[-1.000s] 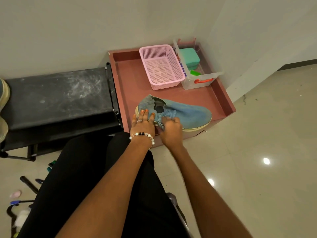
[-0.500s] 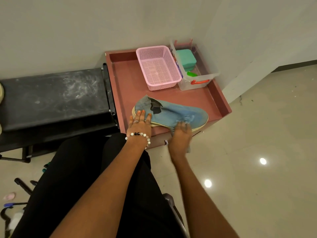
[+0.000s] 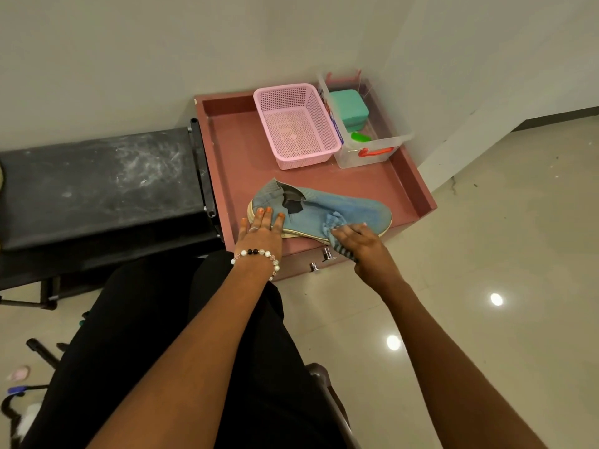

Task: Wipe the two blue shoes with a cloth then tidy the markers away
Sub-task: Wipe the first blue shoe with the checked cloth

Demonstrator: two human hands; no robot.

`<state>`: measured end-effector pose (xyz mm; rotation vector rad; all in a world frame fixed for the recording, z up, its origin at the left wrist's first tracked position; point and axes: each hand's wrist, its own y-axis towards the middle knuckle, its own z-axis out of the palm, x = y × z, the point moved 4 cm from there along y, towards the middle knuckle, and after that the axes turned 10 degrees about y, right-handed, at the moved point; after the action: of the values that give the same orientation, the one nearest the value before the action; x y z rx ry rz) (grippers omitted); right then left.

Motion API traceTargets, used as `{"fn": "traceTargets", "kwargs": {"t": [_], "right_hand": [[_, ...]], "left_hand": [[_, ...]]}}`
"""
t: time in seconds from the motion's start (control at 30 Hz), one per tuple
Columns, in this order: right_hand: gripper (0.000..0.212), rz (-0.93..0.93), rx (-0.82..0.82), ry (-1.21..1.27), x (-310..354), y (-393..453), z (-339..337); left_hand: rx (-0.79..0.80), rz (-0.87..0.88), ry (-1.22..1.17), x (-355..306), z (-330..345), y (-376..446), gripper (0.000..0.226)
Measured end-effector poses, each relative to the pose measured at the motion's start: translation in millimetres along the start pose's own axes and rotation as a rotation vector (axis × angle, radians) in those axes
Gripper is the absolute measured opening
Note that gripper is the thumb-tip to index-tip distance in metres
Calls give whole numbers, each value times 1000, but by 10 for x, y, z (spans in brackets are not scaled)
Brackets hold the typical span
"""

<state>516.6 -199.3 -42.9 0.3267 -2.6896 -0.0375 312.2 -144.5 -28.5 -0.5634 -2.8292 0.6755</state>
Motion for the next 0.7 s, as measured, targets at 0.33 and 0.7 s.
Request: {"fn": "traceTargets", "kwargs": {"t": [0.33,0.7], "right_hand": [[52,568,-316,-239,-99,-80,-8],[39,804,-489,468,245,-18,-536]], "left_hand": [[6,10,7,-4,-11,7,81],[14,9,-7,-17,-1,3,83]]}}
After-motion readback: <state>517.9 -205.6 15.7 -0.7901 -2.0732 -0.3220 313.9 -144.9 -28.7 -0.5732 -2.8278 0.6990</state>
